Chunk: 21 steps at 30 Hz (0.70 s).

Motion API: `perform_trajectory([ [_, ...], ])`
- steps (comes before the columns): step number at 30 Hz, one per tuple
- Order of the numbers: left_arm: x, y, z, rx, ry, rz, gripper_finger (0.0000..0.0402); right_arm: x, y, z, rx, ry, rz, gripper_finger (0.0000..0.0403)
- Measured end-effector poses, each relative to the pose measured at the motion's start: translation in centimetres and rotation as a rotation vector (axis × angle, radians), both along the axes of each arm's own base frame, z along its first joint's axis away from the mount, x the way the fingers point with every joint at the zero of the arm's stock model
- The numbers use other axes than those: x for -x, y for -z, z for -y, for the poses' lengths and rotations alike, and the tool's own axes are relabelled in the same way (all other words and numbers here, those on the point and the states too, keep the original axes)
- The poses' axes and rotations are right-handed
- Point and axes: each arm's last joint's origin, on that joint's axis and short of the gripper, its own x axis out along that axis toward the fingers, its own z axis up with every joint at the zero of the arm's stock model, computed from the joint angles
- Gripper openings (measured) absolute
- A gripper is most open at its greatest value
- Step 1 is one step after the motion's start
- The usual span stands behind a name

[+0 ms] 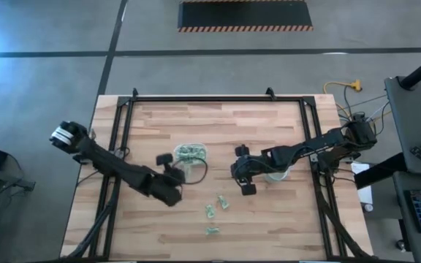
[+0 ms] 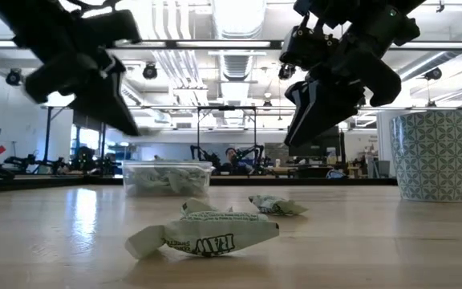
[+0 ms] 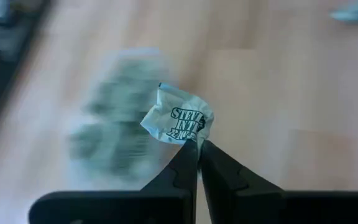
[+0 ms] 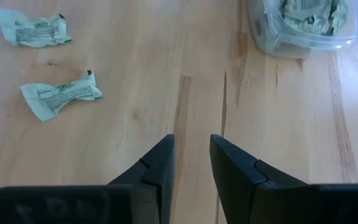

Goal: Pick and place Stevia / Truvia into bins
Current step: Put the stevia packet into the transparent bin

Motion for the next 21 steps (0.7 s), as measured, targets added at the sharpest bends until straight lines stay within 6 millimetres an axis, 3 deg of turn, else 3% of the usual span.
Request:
perform_trajectory([
  [5, 1.6, -0.9, -2.7, -0.084, -0.103, 0.010, 0.0000, -0.1, 0.0, 0.0, 0.003, -0.005, 0.012, 0.0085],
  [12, 1.9, -0.1, -6.2, -0.049, -0.174, -0.052, 0.0000, -0.1, 0.0, 0.0, 0.005, -0.008, 0.016, 0.0083],
  [21, 1.3, 0.9, -7.5, -0.007, -0.185, -0.115, 0.0000, 0.0, 0.2, 0.0, 0.014, -0.020, 0.015, 0.0076],
])
